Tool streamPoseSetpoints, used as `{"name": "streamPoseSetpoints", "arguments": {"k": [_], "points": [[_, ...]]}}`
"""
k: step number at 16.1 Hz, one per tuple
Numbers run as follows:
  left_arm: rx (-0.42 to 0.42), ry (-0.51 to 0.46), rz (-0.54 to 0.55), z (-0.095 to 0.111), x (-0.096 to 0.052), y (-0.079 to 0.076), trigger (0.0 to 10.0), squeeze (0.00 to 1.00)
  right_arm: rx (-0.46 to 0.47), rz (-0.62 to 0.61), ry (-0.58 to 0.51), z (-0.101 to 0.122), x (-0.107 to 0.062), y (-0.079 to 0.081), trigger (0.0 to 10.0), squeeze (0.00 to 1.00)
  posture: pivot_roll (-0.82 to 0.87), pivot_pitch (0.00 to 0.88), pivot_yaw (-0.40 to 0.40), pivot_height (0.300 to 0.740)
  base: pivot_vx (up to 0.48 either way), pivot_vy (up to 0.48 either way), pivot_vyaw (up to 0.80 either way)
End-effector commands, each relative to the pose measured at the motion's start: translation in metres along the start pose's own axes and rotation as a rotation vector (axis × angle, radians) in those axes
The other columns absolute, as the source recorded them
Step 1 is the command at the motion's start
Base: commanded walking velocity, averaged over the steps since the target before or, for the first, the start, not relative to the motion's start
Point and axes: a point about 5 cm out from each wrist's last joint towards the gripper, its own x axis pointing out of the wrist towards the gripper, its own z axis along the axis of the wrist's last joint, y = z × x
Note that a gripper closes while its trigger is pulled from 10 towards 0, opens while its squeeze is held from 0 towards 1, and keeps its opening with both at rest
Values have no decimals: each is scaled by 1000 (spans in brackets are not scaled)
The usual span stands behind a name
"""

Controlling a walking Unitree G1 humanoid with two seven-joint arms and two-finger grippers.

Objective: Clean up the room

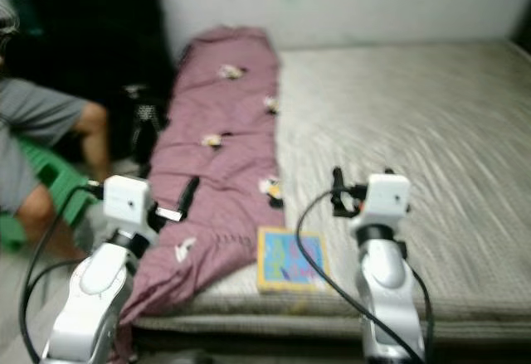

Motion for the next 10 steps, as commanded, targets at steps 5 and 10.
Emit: {"name": "streamPoseSetpoints", "arguments": {"k": [5,10], "points": [[42,33,34,-5,3,9,10000,0,27,-25,-29,4,0,3,10000,0,-29,0,81,740,0,0,0],[47,39,-10,-6,11,5,10000,0,33,-43,-31,2,-6,5,10000,0,-49,0,107,740,0,0,0]]}}
